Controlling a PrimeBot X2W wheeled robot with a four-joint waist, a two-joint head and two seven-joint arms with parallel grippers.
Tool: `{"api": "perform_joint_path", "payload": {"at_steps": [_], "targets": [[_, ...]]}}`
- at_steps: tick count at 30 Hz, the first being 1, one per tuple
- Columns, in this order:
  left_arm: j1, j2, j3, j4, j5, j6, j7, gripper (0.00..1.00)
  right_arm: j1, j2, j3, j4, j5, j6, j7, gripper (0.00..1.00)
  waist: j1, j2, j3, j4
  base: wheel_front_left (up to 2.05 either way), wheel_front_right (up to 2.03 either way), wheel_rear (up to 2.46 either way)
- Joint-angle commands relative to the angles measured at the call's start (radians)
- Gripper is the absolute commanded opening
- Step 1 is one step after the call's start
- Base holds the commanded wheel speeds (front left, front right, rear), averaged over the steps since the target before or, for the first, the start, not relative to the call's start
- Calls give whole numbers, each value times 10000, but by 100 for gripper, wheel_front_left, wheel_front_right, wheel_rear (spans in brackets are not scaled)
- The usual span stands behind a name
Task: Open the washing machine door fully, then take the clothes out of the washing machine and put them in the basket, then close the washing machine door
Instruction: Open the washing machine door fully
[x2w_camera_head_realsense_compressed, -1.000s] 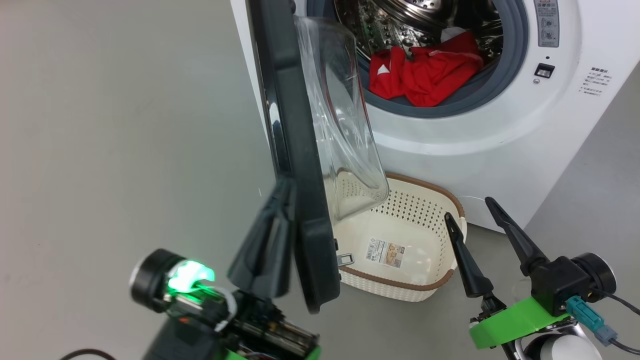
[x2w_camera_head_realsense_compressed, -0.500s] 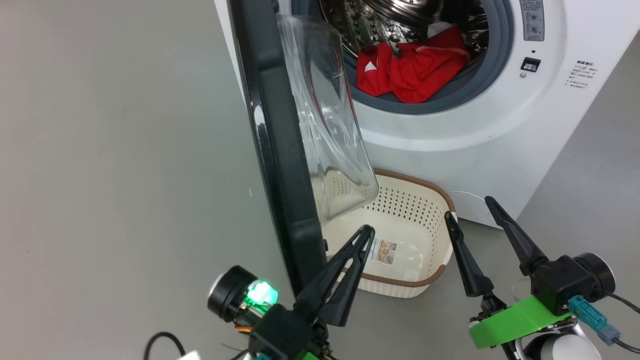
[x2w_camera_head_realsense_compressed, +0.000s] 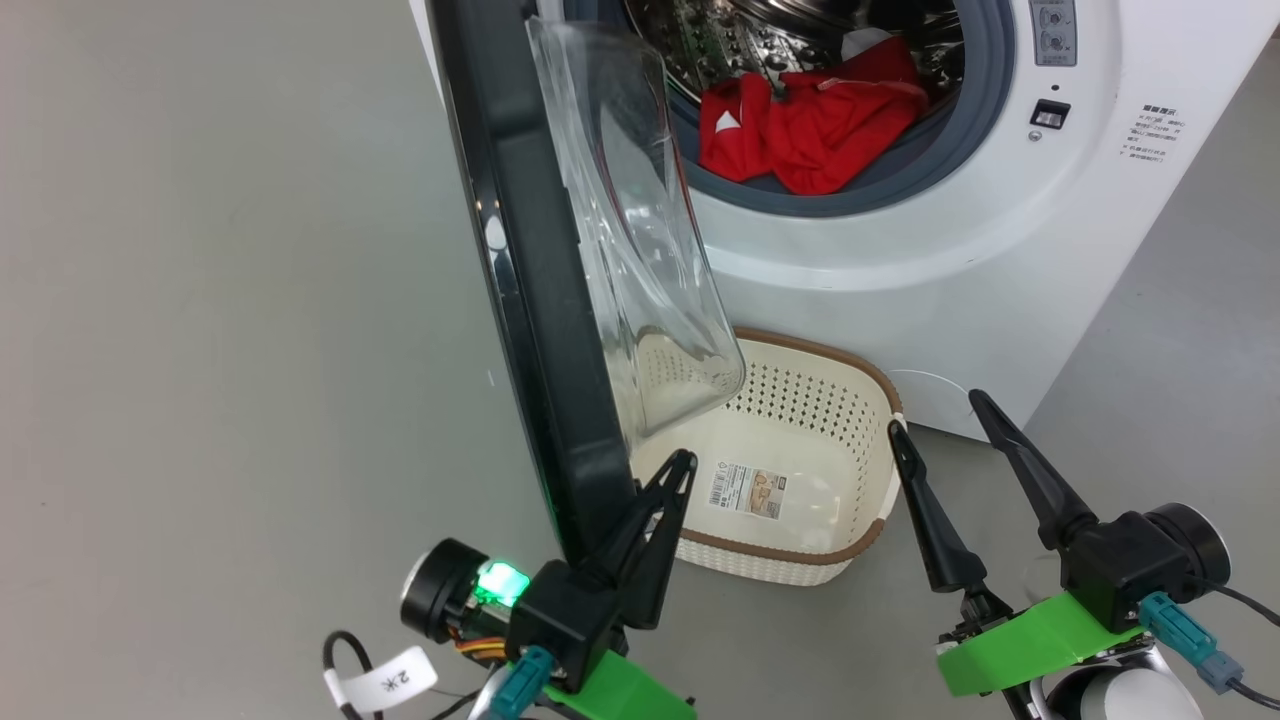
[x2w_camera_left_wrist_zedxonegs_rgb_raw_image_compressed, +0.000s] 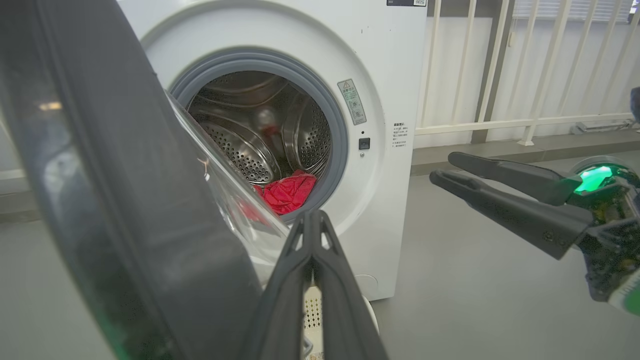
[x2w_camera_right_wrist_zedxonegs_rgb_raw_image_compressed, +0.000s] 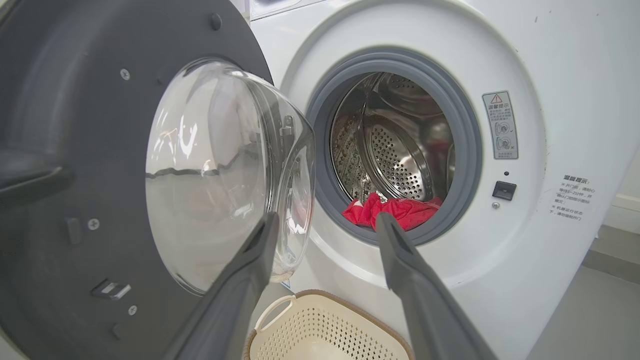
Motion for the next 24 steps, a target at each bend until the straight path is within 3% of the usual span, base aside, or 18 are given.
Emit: {"api": "perform_joint_path", "payload": {"at_steps": [1,24], "targets": [[-312,31,360,-187,-108,117,-1,0,-365,28,287,-299,79,60,-111,100,0,-1,-7,13,0,0,0],[-21,273,693,53,-305,828,339,0,-219,28,375,-447,55,60,14,100,0,-1,-81,971,0,0,0]]}}
